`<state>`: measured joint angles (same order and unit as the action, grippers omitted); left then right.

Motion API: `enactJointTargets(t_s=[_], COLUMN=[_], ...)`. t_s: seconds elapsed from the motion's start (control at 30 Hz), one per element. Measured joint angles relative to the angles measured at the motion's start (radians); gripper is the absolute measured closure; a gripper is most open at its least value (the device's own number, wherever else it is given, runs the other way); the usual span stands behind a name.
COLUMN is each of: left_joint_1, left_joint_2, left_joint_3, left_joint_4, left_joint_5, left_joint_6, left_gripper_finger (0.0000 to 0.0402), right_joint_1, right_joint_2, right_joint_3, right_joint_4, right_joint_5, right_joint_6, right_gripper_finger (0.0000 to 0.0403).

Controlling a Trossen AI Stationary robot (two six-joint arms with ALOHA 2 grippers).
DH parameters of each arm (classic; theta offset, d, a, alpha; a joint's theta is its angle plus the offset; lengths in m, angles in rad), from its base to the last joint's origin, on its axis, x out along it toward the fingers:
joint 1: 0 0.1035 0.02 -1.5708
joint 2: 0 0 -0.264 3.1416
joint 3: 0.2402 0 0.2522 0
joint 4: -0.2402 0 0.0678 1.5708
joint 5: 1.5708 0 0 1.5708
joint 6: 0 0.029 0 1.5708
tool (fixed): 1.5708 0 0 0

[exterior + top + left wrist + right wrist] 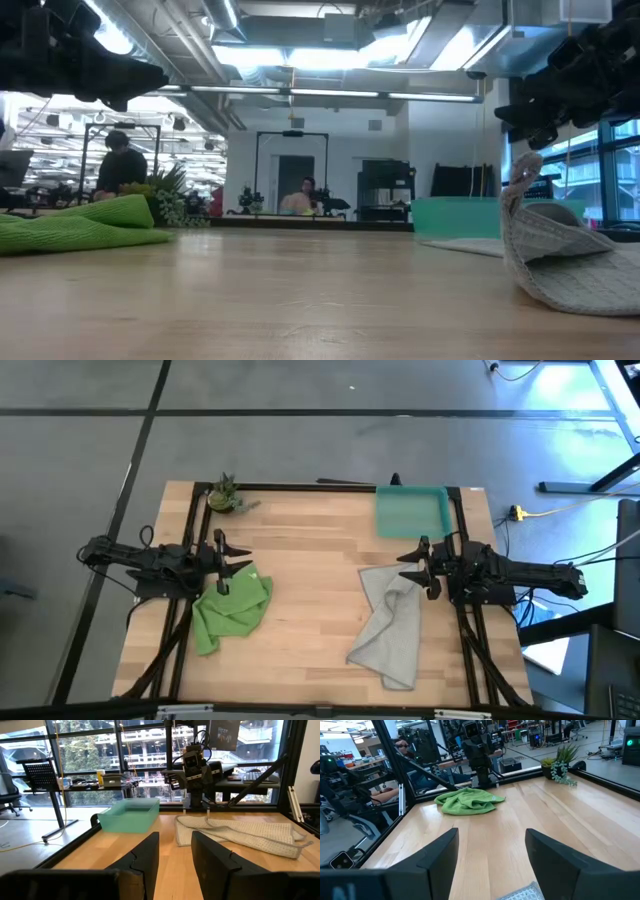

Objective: Roll microfiber towels into tight, uniform cylinder then place into a basket

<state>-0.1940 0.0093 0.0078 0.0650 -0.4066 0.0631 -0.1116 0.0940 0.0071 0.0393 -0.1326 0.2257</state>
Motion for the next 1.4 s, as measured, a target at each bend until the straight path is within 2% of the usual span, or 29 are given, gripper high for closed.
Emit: enactJointTargets(t_s=[0.2,0.3,0.53,0.77,1.4], left_joint_1=[0.0,0.0,0.0,0.0,0.0], left_joint_2=[0.0,0.0,0.0,0.0,0.0], left_joint_3=[0.0,0.0,0.0,0.0,0.0], left_joint_4=[0.0,0.0,0.0,0.0,0.0], left_joint_5=[0.0,0.0,0.0,0.0,0.0], left_joint_6=[0.0,0.0,0.0,0.0,0.0], left_gripper_finger=[0.0292,0.0292,0.0292,0.0292,0.0292], right_joint_1=[0.0,0.0,0.0,0.0,0.0], right_joint_2=[0.0,0.0,0.0,0.0,0.0], right_joint_3=[0.0,0.0,0.0,0.0,0.0], right_joint_4=[0.019,0.016,0.014,0.021,0.043], right_joint_5=[0.078,0.08,0.08,0.079,0.078], right_joint_6=[-0.309,-0.39,-0.348,-0.18,-0.155], right_gripper_finger=[0.0171,0.0171,0.0171,0.0171,0.0171])
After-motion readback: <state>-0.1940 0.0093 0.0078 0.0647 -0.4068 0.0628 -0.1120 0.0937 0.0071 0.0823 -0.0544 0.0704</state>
